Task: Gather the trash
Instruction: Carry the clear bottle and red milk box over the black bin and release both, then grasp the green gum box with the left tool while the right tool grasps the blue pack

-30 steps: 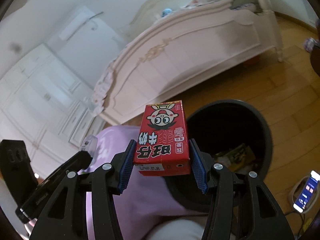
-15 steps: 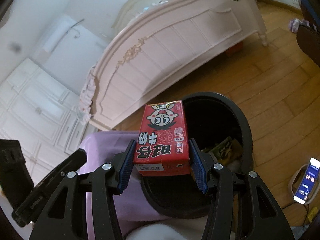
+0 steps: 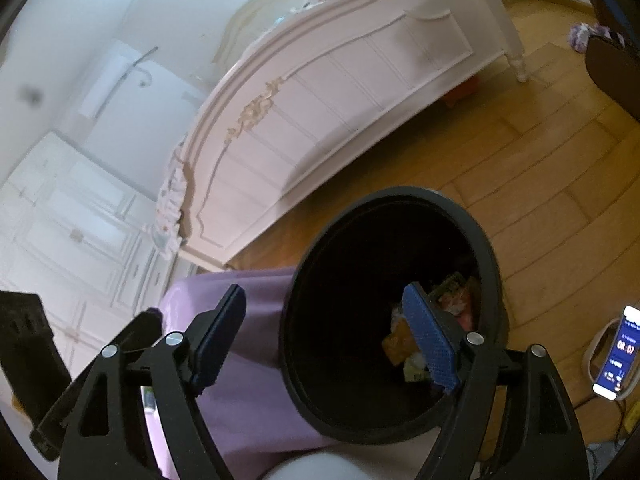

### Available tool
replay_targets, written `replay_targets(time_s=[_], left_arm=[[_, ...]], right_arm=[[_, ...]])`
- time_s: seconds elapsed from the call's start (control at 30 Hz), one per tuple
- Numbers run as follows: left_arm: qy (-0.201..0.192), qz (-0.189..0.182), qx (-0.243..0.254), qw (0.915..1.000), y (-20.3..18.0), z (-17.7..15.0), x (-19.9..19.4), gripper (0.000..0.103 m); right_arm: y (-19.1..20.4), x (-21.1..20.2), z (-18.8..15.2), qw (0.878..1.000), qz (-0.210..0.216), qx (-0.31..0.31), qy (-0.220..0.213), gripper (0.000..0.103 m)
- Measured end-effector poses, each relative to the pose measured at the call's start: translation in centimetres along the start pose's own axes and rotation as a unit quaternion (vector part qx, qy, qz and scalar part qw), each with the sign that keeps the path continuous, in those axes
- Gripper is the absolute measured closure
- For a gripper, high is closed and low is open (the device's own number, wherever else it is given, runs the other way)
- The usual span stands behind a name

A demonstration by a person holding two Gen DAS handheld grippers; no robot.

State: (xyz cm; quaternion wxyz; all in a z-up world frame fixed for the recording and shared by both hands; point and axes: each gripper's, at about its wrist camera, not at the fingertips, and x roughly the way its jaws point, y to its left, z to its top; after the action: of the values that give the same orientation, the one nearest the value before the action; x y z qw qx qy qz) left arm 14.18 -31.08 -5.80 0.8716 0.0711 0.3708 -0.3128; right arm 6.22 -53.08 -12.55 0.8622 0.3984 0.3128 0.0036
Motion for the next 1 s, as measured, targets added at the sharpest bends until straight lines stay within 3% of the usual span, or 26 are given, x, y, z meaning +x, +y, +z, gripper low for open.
replay_targets(time_s=[0.23, 0.3, 0.43, 0.57, 0.67, 0.9, 1.0], left_arm=[[-0.021, 0.059, -0.053, 0.9966, 5.2, -2.3, -4.5, 0.028], [-0.028, 0.09, -0.07, 0.9931, 7.3, -3.3, -6.1, 0.028], [-0.029, 0.164, -0.126, 0.978, 13.1, -6.1, -9.4, 0.028], [-0.017, 0.223, -0.167, 0.9603, 18.4, -9.1, -11.1, 0.028], [-0.003, 0.231, -0.194, 0.9535, 21.0, -10.5, -11.2, 0.028], [0.018, 0.219, -0.203, 0.9542, 23.3, -11.2, -9.7, 0.03], [0.021, 0.209, -0.216, 0.9536, 24.7, -11.6, -9.5, 0.04]], right_arm=[[6.5, 1.2, -2.3, 0.996, 0.018, -0.084, 0.026, 0.023], [8.8, 1.8, -3.1, 0.993, 0.026, -0.11, 0.035, 0.023], [13.7, 3.2, -5.0, 0.983, 0.047, -0.169, 0.057, 0.023], [19.9, 5.2, -7.0, 0.963, 0.064, -0.251, 0.077, 0.023], [24.3, 7.0, -8.0, 0.944, 0.078, -0.308, 0.088, 0.023], [32.6, 12.2, -11.3, 0.891, 0.084, -0.433, 0.109, 0.023], [34.7, 14.7, -12.6, 0.871, 0.084, -0.469, 0.12, 0.023]])
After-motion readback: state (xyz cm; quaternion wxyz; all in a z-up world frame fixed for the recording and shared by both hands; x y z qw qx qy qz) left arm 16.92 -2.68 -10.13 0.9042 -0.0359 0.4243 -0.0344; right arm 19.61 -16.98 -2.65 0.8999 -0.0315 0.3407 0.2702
